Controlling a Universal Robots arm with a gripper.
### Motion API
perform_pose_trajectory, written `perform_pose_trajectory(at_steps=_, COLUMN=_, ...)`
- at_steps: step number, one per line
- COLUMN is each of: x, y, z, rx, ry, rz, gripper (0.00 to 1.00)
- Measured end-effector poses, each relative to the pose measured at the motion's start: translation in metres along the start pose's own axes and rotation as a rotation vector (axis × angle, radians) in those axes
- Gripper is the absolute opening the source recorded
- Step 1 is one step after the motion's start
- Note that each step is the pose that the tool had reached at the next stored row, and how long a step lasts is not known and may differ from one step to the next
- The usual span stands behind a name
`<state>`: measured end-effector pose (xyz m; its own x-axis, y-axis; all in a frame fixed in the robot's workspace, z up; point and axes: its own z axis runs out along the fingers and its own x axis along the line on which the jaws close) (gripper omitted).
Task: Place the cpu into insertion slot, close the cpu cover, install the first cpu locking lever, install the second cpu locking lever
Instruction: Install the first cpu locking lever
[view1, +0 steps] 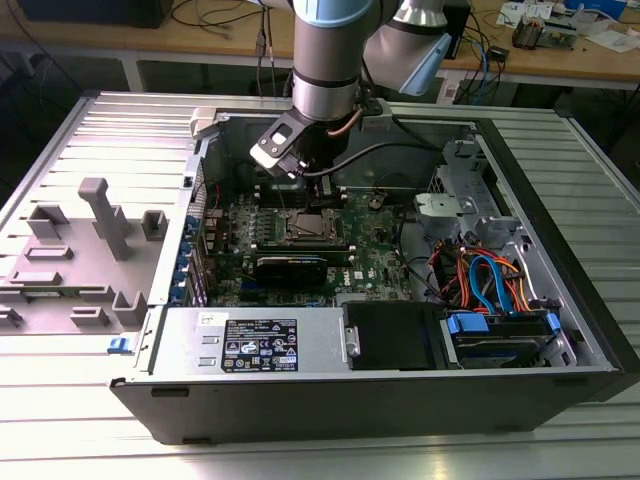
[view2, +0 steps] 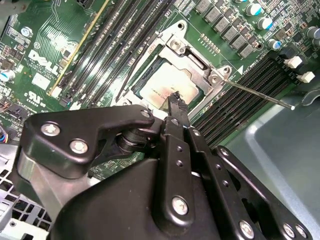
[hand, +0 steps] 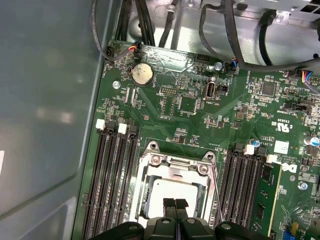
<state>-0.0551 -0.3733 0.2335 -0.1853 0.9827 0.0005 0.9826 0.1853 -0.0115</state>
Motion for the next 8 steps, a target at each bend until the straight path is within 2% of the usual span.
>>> perform_pose_trajectory(at_steps=4, x=0.0000, y=0.0000, z=-0.0006, rx=0.0001, ry=-0.0002, rz=0.000, gripper=0.11)
perform_pose_trajectory(at_steps=8, x=0.0000, y=-0.0001, z=-0.0053, rx=0.0000, ry=0.0000, rz=0.000, gripper=0.11)
